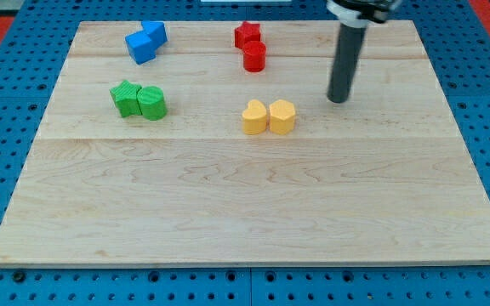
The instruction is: Push the red star away from the red circle
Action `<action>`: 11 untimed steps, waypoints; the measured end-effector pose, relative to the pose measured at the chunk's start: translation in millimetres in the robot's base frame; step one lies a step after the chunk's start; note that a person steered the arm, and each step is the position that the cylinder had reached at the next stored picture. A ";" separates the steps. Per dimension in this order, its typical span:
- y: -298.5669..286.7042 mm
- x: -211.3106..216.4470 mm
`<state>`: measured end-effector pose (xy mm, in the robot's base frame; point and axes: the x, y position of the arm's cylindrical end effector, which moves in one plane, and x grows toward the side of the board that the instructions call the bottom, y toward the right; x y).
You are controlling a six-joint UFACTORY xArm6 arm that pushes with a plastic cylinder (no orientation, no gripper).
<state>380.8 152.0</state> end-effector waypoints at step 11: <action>-31.5 -137.1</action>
